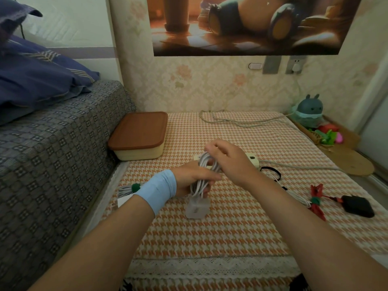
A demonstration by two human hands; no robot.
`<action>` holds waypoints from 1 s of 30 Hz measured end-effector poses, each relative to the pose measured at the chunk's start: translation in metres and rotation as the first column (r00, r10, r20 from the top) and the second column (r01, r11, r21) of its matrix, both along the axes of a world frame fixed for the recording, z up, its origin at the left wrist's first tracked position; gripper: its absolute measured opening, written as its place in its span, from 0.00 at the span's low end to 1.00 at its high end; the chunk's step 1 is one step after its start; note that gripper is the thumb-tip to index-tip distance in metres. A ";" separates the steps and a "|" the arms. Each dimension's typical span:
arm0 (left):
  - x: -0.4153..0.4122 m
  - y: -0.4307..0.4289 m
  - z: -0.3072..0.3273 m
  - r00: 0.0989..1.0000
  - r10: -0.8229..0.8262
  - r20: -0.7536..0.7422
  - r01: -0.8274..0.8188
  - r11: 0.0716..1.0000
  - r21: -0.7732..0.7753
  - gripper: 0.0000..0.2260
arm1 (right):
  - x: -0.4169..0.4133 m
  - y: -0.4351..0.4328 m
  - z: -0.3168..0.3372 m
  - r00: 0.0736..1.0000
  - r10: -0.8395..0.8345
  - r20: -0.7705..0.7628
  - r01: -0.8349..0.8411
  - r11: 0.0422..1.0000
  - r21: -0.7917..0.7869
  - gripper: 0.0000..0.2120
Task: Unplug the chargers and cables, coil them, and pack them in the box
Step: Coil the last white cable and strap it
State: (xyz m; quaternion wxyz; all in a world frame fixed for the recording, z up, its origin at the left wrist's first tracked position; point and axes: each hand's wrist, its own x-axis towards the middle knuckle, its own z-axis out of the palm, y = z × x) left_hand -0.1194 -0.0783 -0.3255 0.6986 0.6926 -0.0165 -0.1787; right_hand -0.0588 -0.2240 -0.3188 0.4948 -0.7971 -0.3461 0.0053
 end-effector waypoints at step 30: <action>0.010 -0.018 0.006 0.960 -0.278 -0.029 0.280 0.958 0.068 0.06 | 0.010 -0.010 -0.005 0.975 -0.006 0.223 0.016 0.999 -0.047 0.18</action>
